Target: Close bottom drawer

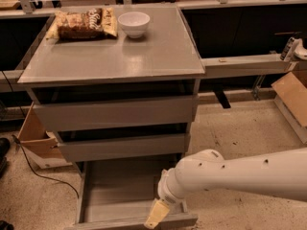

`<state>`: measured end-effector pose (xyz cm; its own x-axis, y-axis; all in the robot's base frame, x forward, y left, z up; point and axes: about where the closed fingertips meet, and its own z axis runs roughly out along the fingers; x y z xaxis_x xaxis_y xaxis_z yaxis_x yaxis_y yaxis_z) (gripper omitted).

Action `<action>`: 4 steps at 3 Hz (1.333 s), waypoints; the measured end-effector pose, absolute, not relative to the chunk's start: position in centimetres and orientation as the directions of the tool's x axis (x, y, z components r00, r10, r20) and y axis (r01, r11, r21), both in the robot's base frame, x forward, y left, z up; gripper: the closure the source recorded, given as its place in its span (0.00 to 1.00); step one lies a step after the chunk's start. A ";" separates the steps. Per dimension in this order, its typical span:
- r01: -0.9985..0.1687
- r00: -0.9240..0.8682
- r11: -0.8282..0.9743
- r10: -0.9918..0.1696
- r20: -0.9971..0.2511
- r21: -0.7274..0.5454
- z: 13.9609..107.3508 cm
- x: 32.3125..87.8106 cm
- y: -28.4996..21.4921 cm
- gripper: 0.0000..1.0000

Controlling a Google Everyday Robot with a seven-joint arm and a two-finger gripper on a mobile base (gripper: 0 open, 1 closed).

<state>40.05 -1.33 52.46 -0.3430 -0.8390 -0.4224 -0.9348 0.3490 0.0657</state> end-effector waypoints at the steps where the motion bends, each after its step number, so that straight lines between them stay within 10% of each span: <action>1: -0.930 -0.358 0.360 -0.833 -0.423 0.076 47.0 39.9 -0.3 0.00; 4: -0.940 -0.315 0.336 -0.794 -0.520 0.057 37.3 43.8 4.6 0.00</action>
Offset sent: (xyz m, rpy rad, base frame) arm 0.0449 0.0808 -0.1846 0.1038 -0.0912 0.0047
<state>43.80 4.64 37.25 -0.3153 -0.7941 -0.5196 -0.9401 0.3360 0.0571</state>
